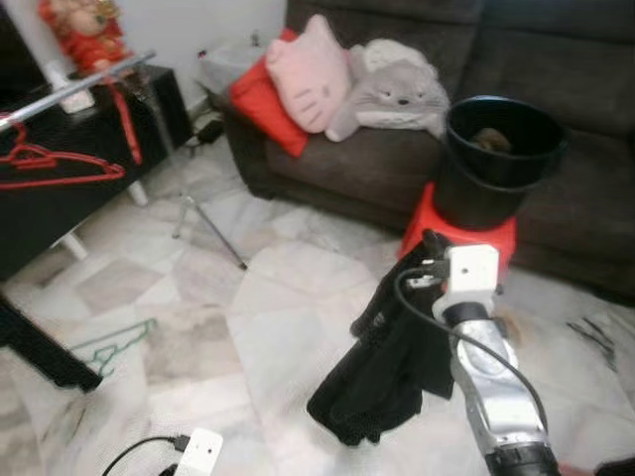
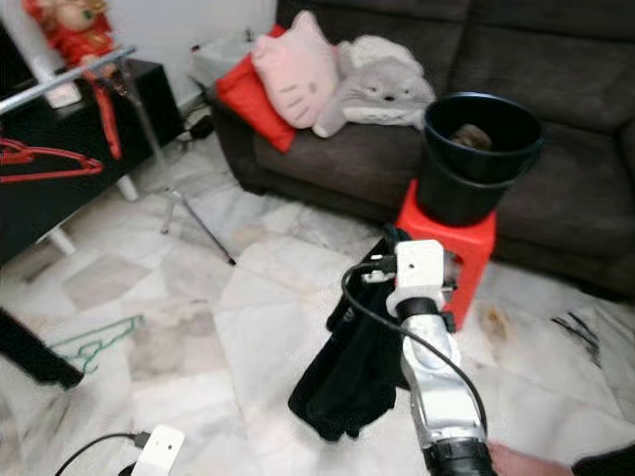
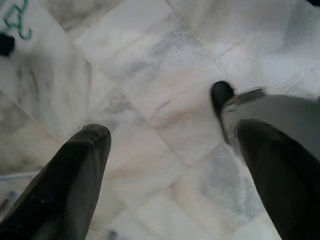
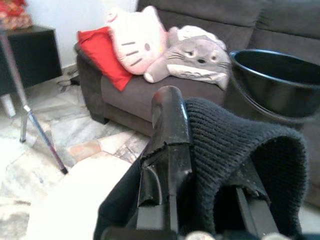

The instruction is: Hang hanger

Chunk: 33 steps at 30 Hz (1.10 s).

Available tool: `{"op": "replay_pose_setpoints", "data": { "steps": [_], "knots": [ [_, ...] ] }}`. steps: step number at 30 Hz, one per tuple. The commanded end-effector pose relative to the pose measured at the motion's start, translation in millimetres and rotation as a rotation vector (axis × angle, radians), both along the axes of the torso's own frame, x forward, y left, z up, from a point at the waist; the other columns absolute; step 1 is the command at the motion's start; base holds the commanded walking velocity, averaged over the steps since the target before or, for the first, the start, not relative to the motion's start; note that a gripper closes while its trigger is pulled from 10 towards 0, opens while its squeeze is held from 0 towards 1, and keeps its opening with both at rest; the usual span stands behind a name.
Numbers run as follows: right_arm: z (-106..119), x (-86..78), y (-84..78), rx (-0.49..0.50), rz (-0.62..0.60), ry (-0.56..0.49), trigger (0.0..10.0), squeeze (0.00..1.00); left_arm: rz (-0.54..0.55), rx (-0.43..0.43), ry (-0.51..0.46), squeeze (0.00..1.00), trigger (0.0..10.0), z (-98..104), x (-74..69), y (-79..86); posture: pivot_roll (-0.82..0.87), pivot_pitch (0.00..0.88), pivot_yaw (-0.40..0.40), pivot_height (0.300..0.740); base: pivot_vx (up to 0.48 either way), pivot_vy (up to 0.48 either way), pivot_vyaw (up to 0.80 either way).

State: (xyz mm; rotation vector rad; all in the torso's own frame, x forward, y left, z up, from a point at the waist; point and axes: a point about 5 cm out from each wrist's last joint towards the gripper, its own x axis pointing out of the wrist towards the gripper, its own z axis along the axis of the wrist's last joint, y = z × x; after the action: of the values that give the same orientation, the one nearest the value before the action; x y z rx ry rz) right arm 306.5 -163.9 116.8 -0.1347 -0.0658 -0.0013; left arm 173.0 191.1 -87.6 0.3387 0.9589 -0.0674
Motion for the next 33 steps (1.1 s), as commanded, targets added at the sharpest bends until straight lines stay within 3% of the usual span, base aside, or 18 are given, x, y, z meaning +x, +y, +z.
{"op": "replay_pose_setpoints", "data": {
  "steps": [1,23,30,33],
  "knots": [
    [13,2.8,9.1,0.000,0.034,-0.057,10.0,0.00,0.013,0.003,0.017,0.00,10.0,-2,-5.0,4.2,-0.10,0.034,-0.005,0.740,0.000,0.000,0.80],
    [11,3.7,7.5,-0.012,0.053,-0.050,10.0,0.00,0.014,-0.006,0.018,0.00,10.0,-3,-5.6,0.7,-0.11,0.000,-0.018,0.740,0.000,0.000,0.80],
    [8,5.4,1.9,-0.020,0.047,-0.040,10.0,0.00,0.020,-0.013,0.019,0.00,10.0,-3,-4.9,-2.7,-0.11,0.000,-0.018,0.740,0.000,0.000,0.80],
    [5,7.1,-4.2,0.017,0.038,-0.013,10.0,0.00,0.026,-0.015,0.021,0.00,10.0,-3,-4.8,-4.3,-0.11,0.000,-0.003,0.740,0.000,0.000,0.00]
  ]
}}
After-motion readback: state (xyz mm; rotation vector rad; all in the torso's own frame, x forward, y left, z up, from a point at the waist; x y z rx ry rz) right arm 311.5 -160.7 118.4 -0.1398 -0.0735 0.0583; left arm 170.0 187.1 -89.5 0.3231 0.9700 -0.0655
